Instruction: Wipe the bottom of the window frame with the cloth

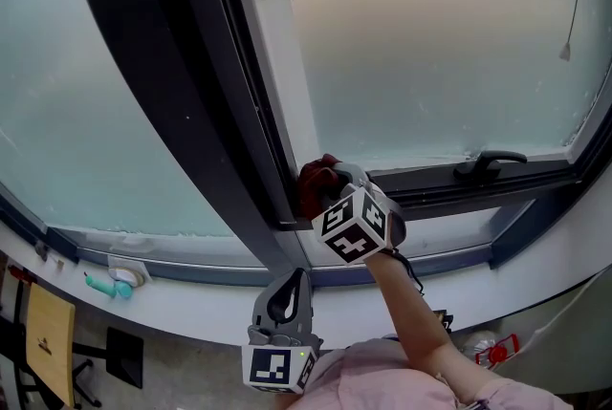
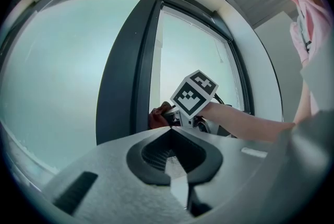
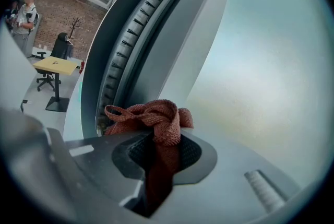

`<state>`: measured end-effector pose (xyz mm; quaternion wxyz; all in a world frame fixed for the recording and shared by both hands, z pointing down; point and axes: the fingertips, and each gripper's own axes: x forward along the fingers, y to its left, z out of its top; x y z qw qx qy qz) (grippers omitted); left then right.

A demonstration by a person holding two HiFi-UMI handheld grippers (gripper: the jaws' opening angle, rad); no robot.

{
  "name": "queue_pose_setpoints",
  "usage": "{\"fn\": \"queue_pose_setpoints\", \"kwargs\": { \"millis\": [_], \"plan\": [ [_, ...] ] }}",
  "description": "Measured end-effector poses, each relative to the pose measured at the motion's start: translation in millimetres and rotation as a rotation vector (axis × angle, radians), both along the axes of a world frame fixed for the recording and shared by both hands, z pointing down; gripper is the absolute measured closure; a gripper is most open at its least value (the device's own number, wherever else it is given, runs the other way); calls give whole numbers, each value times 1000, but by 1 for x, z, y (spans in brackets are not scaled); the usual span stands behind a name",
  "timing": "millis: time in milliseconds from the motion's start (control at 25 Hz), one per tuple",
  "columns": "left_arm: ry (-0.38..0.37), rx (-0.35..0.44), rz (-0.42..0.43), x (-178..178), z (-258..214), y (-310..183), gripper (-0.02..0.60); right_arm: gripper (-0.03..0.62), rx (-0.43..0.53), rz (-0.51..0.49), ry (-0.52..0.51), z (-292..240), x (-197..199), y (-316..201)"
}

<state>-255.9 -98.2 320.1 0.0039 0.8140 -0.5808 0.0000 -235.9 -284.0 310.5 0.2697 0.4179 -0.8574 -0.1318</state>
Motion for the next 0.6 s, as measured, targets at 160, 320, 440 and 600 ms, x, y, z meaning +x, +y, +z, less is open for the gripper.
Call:
{"fn": "queue_pose_setpoints", "kwargs": {
  "millis": [160,320,440,600],
  "plan": [
    [5,2,1,1,-1,-2,586,528,-6,-8,-3,0,4,0],
    [7,2,8,3,0,-3,586,528,-6,-14,-5,0,6,0],
    [9,0,10,4,0,-4,586,528,-10,-16,-11,-1,6,0],
    [8,4,21,8,-1,-6,586,528,15,-12,-10,-2,6,1]
  ]
}}
